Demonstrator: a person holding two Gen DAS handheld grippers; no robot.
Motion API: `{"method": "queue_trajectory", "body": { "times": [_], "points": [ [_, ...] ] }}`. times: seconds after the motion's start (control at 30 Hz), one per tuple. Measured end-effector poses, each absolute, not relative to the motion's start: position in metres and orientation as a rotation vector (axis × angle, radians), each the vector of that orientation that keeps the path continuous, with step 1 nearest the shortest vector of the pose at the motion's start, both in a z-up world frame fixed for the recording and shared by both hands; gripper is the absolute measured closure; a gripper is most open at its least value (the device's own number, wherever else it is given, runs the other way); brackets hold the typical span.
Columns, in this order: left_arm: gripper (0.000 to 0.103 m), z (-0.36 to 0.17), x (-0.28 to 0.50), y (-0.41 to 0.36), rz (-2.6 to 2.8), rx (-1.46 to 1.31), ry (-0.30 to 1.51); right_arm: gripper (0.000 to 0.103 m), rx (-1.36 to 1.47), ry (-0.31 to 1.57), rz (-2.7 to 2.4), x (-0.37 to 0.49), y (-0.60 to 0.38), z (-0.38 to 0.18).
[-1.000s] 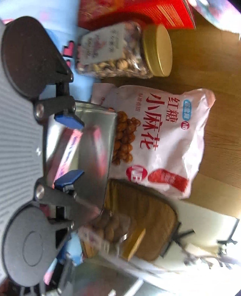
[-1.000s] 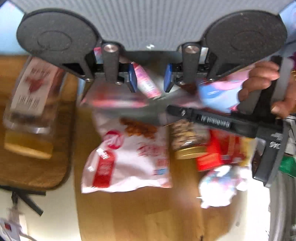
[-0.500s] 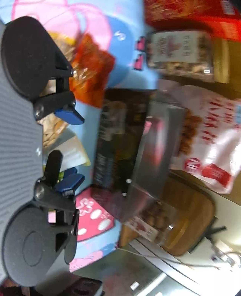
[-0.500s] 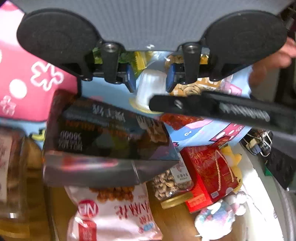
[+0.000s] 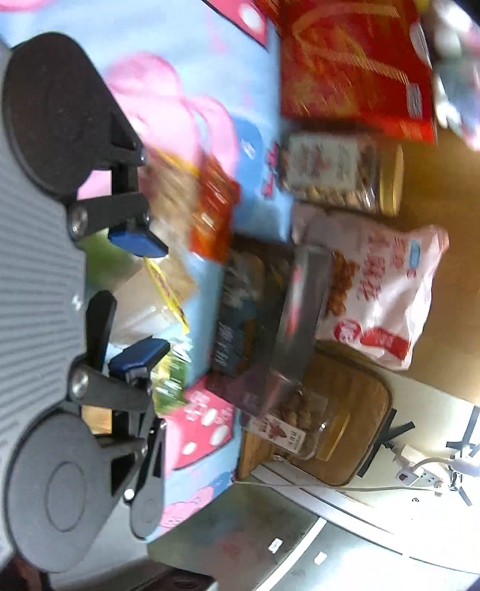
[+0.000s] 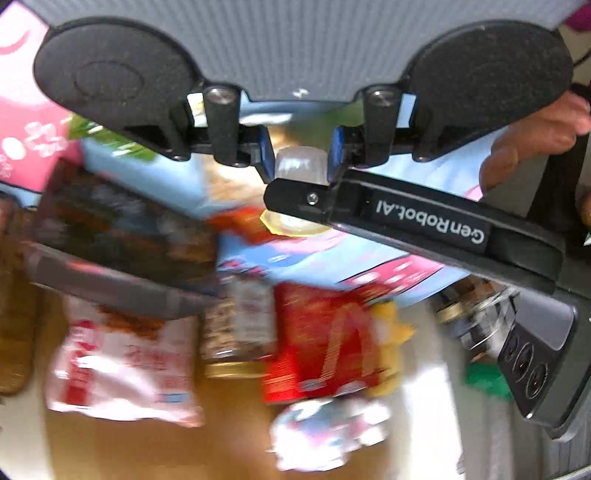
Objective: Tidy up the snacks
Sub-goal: 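Grasp the white jelly cup with the left gripper, then lower the jelly cup into the tin and open the left gripper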
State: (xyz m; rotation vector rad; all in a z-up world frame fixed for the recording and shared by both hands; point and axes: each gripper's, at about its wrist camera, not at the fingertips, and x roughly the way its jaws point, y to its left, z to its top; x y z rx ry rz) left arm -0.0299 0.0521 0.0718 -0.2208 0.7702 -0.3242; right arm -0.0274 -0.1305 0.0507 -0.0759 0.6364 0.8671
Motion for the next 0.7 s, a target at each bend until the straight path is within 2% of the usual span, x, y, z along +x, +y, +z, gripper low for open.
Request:
{"method": "queue_trajectory", "body": {
  "times": [0.27, 0.37, 0.43, 0.53, 0.7],
  "points": [
    [0.053, 0.038, -0.077, 0.100, -0.251, -0.346, 0.839, 0.069, -0.197, 0.682, 0.984, -0.058, -0.089, 0.029],
    [0.046, 0.031, -0.083, 0.109, -0.227, -0.383, 0.826, 0.065, -0.228, 0.674, 0.977, -0.065, -0.087, 0.025],
    [0.045, 0.030, -0.085, 0.111, -0.221, -0.393, 0.818, 0.065, -0.225, 0.680, 0.982, -0.063, -0.087, 0.025],
    [0.052, 0.027, -0.086, 0.110, -0.251, -0.418, 0.821, 0.070, -0.190, 0.696, 0.998, -0.057, -0.089, 0.025],
    [0.053, 0.059, -0.069, 0.101, -0.300, -0.378, 0.771, 0.071, -0.176, 0.602, 0.970, -0.044, -0.106, 0.056]
  ]
}}
